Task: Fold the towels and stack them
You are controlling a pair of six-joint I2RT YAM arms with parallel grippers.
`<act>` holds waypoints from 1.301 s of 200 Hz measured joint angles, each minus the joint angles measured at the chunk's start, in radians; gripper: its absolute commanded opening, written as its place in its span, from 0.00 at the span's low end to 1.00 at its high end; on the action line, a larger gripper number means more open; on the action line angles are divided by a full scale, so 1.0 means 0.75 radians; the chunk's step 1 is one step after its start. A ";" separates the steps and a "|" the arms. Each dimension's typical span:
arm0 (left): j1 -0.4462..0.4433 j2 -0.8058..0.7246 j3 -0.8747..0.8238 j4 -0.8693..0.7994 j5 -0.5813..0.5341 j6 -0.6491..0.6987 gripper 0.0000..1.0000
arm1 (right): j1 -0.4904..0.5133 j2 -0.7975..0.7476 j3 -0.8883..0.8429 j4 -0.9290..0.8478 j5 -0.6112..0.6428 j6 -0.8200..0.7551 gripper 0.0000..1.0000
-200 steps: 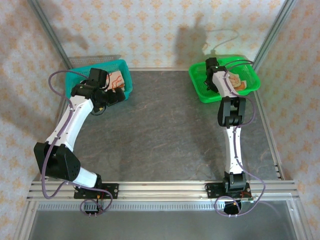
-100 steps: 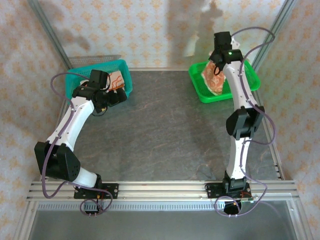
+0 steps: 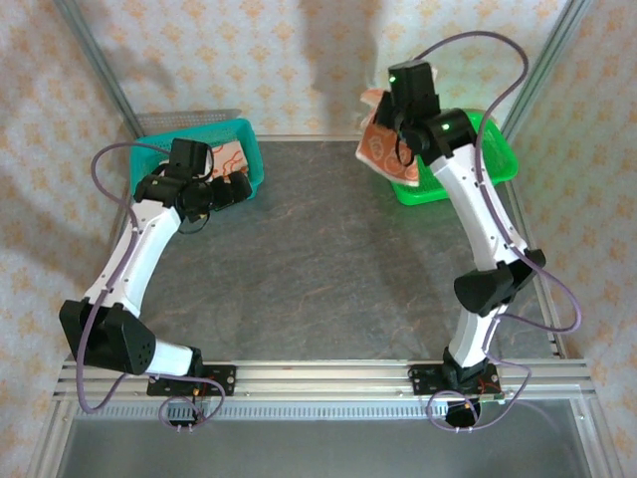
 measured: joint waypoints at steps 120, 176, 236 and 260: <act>0.000 -0.089 -0.038 -0.068 -0.001 0.047 1.00 | 0.272 -0.167 -0.570 0.046 -0.170 0.099 0.21; 0.000 -0.161 -0.151 -0.073 -0.003 0.035 1.00 | 0.273 0.483 -0.114 0.063 -0.344 0.065 0.57; -0.099 -0.161 -0.345 -0.001 0.060 -0.083 0.92 | 0.264 0.311 -0.411 0.102 -0.336 0.060 0.57; -0.218 -0.086 -0.390 0.081 0.070 -0.174 0.75 | 0.231 0.136 -0.668 0.146 -0.310 0.083 0.57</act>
